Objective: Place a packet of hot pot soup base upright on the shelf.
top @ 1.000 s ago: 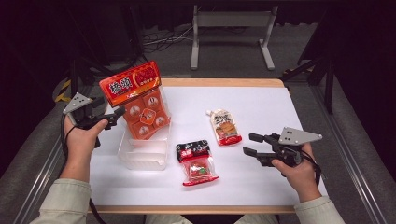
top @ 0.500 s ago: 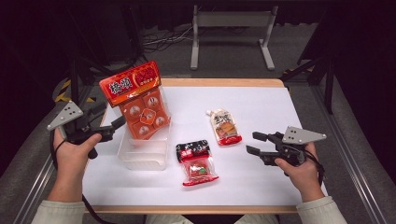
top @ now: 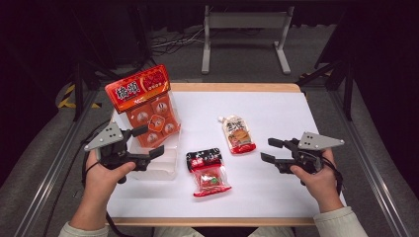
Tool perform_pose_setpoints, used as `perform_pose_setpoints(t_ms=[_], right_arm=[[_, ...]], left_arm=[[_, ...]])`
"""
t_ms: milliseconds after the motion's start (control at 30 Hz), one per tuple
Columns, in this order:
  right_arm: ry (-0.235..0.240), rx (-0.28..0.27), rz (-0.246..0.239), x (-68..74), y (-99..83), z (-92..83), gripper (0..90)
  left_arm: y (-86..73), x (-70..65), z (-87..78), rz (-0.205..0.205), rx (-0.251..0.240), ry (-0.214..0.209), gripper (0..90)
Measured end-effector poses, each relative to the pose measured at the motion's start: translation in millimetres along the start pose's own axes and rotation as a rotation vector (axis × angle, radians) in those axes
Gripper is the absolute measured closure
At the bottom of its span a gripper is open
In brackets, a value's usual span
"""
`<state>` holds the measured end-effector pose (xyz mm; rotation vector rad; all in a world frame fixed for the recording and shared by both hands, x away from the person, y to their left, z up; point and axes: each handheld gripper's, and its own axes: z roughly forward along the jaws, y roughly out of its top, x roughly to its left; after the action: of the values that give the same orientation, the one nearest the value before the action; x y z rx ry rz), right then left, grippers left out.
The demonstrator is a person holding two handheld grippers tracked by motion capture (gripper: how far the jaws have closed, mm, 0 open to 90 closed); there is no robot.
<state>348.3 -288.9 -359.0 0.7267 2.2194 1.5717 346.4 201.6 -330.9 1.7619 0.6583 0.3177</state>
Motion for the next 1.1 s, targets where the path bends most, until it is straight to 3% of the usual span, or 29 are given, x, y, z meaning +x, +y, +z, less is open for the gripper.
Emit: perform_pose_setpoints(t_ms=[267, 500, 767, 1100], right_arm=[[-0.016, 0.027, 0.017, -1.9, 4.8, 6.0, 36.7], [-0.006, 0.052, 0.021, -9.7, 13.4, 18.1, 34.7], [-0.003, 0.088, 0.008, -21.3, 24.1, 39.8, 31.5], [-0.005, 0.139, 0.013, -34.0, 33.5, 65.9, 29.5]], left_arm=[[-9.6, -5.0, 16.5, -0.049, 0.016, -0.049, 12.3], [-13.7, -9.3, 18.5, -0.025, 0.036, -0.061, 13.0], [-16.6, -12.7, 12.5, 0.001, 0.059, -0.043, 13.1], [-22.3, -15.5, 8.9, -0.005, 0.057, -0.035, 12.6]])
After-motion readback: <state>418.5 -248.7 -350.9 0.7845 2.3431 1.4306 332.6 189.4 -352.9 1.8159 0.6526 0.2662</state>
